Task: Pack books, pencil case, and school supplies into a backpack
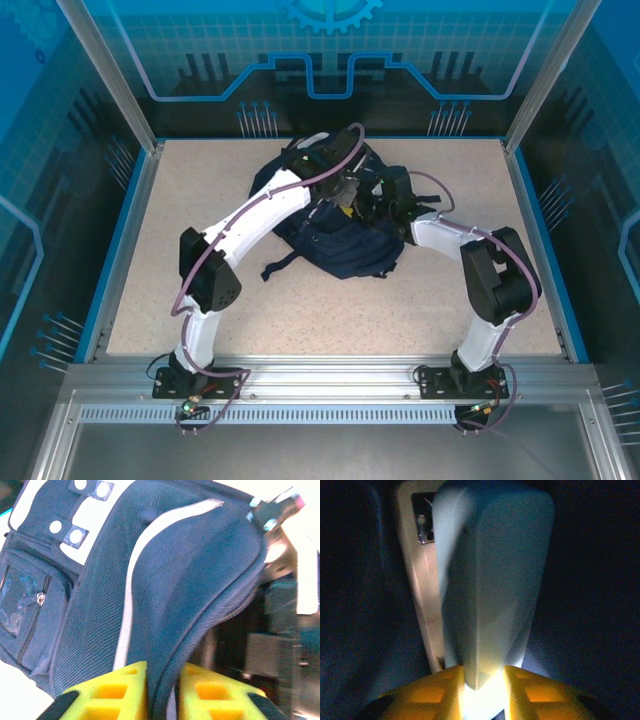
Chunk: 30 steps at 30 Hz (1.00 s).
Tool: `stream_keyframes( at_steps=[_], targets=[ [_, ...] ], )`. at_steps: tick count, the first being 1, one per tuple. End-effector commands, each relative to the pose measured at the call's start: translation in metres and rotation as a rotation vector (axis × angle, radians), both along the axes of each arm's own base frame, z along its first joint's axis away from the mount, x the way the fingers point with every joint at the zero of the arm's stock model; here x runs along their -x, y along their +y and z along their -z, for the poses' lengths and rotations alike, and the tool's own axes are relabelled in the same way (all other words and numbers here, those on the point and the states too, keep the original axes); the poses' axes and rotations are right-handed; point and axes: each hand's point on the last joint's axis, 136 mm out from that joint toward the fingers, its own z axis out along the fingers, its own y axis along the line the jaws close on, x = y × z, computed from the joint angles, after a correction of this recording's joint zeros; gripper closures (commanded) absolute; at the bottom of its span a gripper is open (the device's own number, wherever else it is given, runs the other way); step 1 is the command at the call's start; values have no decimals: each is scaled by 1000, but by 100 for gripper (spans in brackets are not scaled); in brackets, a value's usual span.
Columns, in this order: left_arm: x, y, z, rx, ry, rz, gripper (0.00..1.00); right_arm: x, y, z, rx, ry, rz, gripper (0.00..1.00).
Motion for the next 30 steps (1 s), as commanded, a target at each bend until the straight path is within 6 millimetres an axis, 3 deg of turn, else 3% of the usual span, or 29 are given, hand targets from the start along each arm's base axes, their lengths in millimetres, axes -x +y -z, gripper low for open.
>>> stream_keyframes(
  at_steps=[1, 5, 9, 13, 16, 23, 26, 30],
  targets=[
    [12, -8, -59, 165, -84, 17, 66, 21, -11, -7, 52, 3, -40, 66],
    [16, 0, -68, 249, -74, 6, 45, 57, -29, -1, 62, 65, -83, 61],
    [23, 14, -71, 319, -66, 3, 24, 94, -54, 8, 191, 102, -98, 55],
    [28, 46, -62, 368, -76, -59, 14, 118, -89, 18, 301, 122, -44, 51],
    [32, 79, -42, 397, -80, -123, 10, 123, -102, 5, 383, 59, -34, 50],
    [54, 125, 10, 502, -96, -149, 12, 109, -88, -50, 383, -136, -95, 31],
    [61, 127, 26, 521, -118, -121, 14, 100, -71, -58, 352, -164, -156, 26],
    [61, 128, 45, 546, -143, -130, 16, 91, -35, -72, 269, -192, -255, 27]
  ],
)
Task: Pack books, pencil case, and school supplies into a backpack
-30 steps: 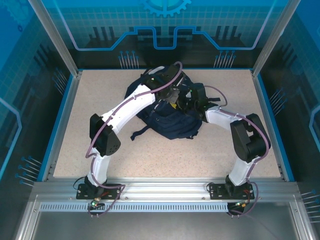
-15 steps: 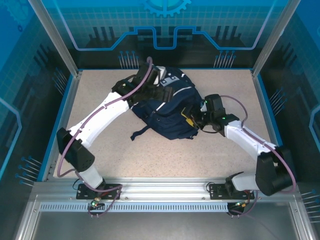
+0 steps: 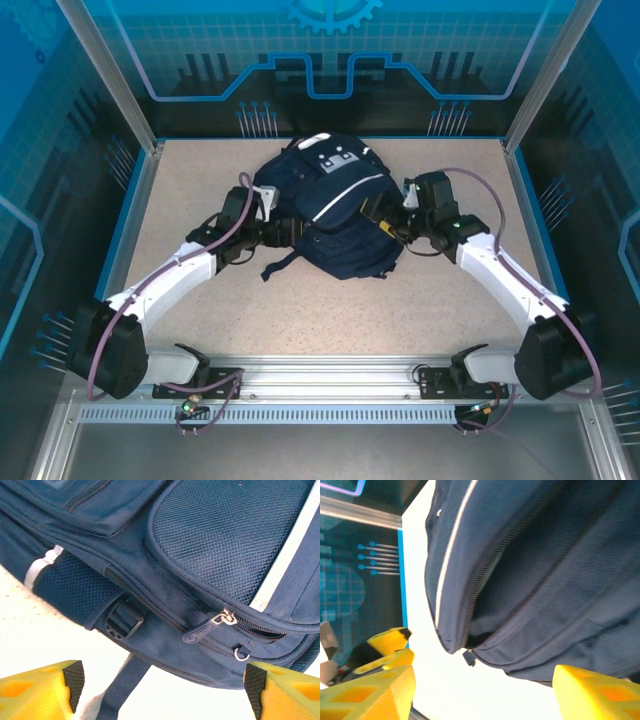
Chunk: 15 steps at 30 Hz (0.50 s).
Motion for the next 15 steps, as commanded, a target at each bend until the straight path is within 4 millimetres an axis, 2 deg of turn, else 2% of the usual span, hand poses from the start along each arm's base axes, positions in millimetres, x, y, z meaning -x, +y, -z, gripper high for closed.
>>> stream_keyframes(
  at_steps=[1, 4, 9, 15],
  targets=[
    [-13, -11, -20, 101, -132, 10, 17, -1, 38, -14, -49, -22, -135, 27],
    [-15, -14, -4, 100, -112, 29, 19, -6, 50, -9, -12, 6, -133, 29],
    [-11, -35, 4, 124, -117, 165, 25, -19, 52, 9, -1, 52, -92, 34],
    [-12, -50, 14, 99, -107, 288, 41, -27, 47, 23, 27, 92, -56, 51]
  ],
)
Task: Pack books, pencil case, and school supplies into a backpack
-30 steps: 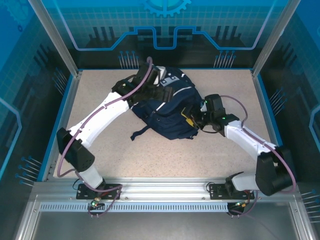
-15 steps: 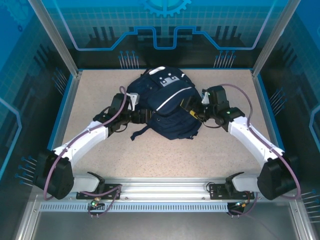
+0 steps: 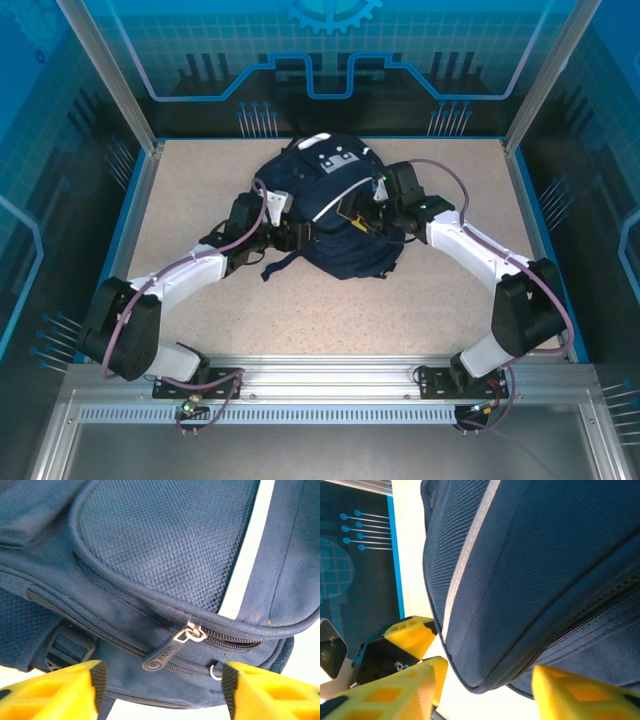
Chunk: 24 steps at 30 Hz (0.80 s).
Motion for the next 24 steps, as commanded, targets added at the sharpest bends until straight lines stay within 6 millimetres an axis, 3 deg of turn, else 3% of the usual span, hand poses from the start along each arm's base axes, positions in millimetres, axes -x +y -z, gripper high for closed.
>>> stream_keyframes(
  at_steps=[1, 5, 10, 15, 24],
  targets=[
    [-3, -15, -6, -1, -49, 116, 45, -7, -5, 0, 25, 12, 38, 54],
    [3, -20, -1, -24, -59, 194, 48, -5, -12, 15, 52, 42, 53, 67],
    [-1, -13, 14, -113, -66, 207, 52, -3, -13, 27, 71, 70, 47, 73],
    [-14, -9, 13, -113, -77, 201, 57, -3, -14, 33, 83, 82, 48, 76],
    [-15, -21, 2, -99, -83, 284, 66, -1, -16, 43, 108, 109, 50, 79]
  ],
)
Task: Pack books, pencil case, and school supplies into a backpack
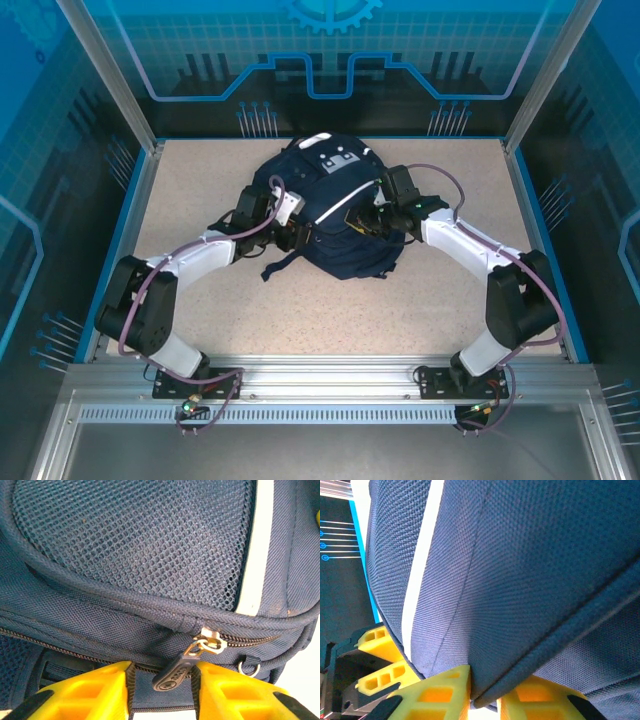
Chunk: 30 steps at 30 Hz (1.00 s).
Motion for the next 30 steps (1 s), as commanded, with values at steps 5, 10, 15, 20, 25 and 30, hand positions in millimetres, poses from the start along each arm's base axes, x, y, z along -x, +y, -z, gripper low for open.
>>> stream_keyframes(
  at_steps=[5, 10, 15, 20, 25, 30],
  targets=[
    [2, -14, -15, 28, -26, 115, 73, 3, -5, 18, 37, 57, 1, 81],
    [11, -14, -13, 18, -14, 148, 81, 1, -4, 18, 33, 59, 2, 81],
    [20, -13, -16, 25, -12, 160, 88, 1, -3, 17, 29, 60, 5, 81],
    [33, -9, -15, 36, 1, 158, 95, 1, -3, 19, 31, 66, 10, 82],
    [45, -7, -14, 62, 12, 152, 98, 0, -2, 21, 24, 73, 10, 81],
    [57, -11, -14, 114, 37, 162, 100, -1, 2, 22, 13, 77, 7, 81]
  ],
)
